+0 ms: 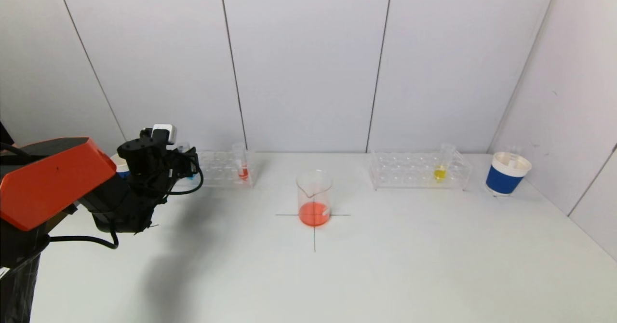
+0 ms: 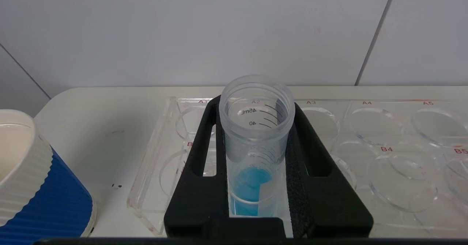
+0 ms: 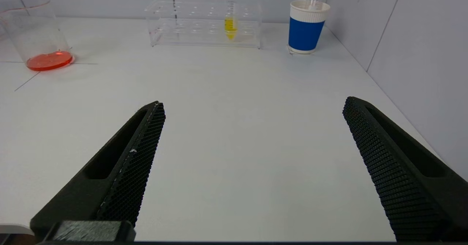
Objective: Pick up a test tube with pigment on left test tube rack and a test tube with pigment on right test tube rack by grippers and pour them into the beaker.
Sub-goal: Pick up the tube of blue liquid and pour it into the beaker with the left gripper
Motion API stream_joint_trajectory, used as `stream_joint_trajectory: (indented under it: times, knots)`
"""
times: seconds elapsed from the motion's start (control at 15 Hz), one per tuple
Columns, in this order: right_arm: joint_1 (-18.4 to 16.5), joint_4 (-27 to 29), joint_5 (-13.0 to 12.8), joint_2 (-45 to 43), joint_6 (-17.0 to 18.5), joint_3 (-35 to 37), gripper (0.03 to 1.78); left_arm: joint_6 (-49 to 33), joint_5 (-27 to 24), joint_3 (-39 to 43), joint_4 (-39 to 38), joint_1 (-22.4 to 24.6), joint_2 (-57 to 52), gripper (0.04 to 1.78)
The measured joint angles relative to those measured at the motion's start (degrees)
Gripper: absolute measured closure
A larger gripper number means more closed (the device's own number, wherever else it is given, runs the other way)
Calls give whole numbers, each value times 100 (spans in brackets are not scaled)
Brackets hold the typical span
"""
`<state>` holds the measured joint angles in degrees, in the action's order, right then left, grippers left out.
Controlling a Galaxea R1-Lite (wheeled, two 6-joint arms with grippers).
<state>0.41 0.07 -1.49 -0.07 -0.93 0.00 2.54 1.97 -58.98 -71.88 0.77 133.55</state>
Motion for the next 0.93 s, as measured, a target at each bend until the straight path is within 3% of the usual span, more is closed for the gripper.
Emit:
stream_joint_trajectory:
  times: [0.93]
  knots:
    - [0, 0, 0, 0, -1, 0, 4, -6, 2, -66, 167, 2, -160, 137]
